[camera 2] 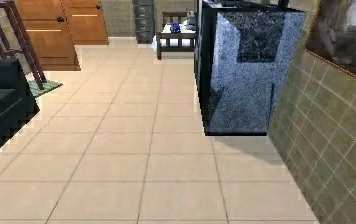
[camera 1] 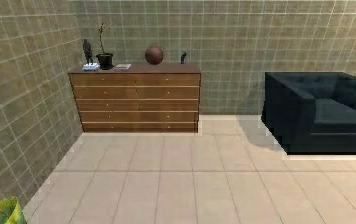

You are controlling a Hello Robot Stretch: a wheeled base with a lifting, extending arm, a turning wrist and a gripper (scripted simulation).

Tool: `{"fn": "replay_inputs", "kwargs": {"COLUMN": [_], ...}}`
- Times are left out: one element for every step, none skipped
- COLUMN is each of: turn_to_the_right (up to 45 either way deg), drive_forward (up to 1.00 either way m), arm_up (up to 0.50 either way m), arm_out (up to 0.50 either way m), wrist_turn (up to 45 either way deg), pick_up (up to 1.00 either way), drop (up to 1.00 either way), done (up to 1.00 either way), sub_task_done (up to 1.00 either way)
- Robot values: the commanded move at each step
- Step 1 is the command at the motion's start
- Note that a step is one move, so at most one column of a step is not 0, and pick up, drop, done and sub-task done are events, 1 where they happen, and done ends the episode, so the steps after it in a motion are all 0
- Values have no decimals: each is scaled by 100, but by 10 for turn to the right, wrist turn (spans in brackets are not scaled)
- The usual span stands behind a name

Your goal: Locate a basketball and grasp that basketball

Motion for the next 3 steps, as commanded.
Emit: {"fn": "replay_inputs", "kwargs": {"turn_to_the_right": [30, 0, 0], "drive_forward": [0, 100, 80], "arm_up": [0, 0, 0], "arm_out": [0, 0, 0], "wrist_turn": [0, 0, 0], "pick_up": [0, 0, 0], "drop": [0, 0, 0], "done": [0, 0, 0], "sub_task_done": [0, 0, 0]}}
